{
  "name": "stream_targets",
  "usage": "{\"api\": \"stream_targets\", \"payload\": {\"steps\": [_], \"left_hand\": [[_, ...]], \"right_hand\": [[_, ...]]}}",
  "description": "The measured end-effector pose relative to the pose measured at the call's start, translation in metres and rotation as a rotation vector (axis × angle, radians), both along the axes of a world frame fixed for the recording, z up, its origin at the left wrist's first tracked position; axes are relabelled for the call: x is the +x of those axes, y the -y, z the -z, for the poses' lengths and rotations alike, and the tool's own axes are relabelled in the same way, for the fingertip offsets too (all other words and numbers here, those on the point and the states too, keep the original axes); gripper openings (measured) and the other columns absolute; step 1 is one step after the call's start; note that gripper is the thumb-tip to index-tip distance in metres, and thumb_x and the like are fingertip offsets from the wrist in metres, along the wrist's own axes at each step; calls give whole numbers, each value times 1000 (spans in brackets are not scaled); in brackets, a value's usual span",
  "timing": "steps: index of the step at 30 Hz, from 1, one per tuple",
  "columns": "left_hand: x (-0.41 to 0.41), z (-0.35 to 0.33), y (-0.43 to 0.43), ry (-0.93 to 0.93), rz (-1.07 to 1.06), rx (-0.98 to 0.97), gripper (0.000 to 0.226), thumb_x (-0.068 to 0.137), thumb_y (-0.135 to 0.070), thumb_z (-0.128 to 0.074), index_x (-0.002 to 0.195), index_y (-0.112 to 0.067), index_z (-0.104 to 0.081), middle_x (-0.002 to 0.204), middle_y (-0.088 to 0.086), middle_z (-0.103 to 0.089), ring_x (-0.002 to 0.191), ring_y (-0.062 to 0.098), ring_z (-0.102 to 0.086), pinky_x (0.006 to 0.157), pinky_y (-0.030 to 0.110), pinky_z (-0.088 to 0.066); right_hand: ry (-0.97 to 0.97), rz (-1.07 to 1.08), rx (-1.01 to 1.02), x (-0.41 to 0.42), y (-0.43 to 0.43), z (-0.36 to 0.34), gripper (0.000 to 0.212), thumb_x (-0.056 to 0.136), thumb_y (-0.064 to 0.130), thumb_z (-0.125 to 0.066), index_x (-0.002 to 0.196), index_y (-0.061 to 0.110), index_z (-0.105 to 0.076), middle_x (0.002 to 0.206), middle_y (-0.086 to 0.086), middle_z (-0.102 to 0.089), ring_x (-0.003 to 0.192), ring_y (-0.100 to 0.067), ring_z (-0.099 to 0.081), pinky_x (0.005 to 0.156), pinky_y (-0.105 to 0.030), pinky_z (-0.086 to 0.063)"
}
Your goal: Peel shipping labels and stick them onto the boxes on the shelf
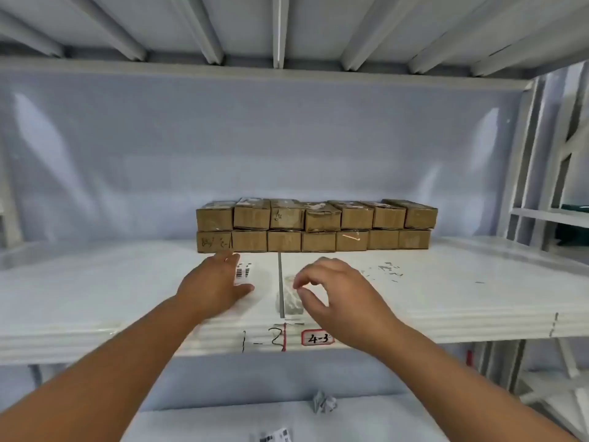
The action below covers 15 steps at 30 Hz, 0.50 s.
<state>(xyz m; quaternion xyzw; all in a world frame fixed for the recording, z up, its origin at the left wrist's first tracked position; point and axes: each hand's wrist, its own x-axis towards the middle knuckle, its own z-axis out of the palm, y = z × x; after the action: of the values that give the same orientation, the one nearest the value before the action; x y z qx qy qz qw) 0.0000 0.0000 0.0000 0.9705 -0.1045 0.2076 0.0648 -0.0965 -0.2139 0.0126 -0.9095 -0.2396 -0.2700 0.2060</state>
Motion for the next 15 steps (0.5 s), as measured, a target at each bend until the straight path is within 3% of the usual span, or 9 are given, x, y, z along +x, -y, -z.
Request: {"api": "stream_targets", "payload": {"steps": [3,5,8,12,15], "left_hand": [[8,8,-9,-185,-45,-146,67,76,-74,-49,112,-18,-57,122,2,-57,106,18,-55,87,29,-44],[8,10,-10,-255,-16,-214,71,66,-83,-45,98,-22,-62,110,-3,-63,96,14,-56,80,27,-44],[7,11,-7,-229,-6,-254,62,78,-71,-51,107,-18,-65,113,-5,-63,105,18,-57,85,28,-42],[7,14,-12,-125,5,-282,46,92,-52,-46,79,-13,-66,74,3,-63,74,22,-58,57,29,-36],[7,14,-15,-72,37,-252,44,98,-39,-42,64,-14,-56,65,0,-51,68,22,-48,57,30,-30]], "right_hand": [[-306,4,92,46,-28,-8,20,92,29,-55,111,28,-61,118,8,-55,106,-9,-51,86,-26,-42],[-440,-5,161,77,-47,-7,23,90,27,-58,113,27,-62,122,5,-56,106,-12,-54,83,-24,-42],[-520,16,238,113,-63,3,29,88,24,-59,118,25,-61,123,0,-58,106,-16,-56,81,-23,-41],[-486,100,127,139,-82,19,31,91,22,-52,120,24,-62,130,0,-56,114,-20,-54,92,-26,-45],[-443,109,60,140,-83,25,30,92,20,-47,114,28,-66,127,4,-59,113,-19,-55,95,-33,-46]]}}
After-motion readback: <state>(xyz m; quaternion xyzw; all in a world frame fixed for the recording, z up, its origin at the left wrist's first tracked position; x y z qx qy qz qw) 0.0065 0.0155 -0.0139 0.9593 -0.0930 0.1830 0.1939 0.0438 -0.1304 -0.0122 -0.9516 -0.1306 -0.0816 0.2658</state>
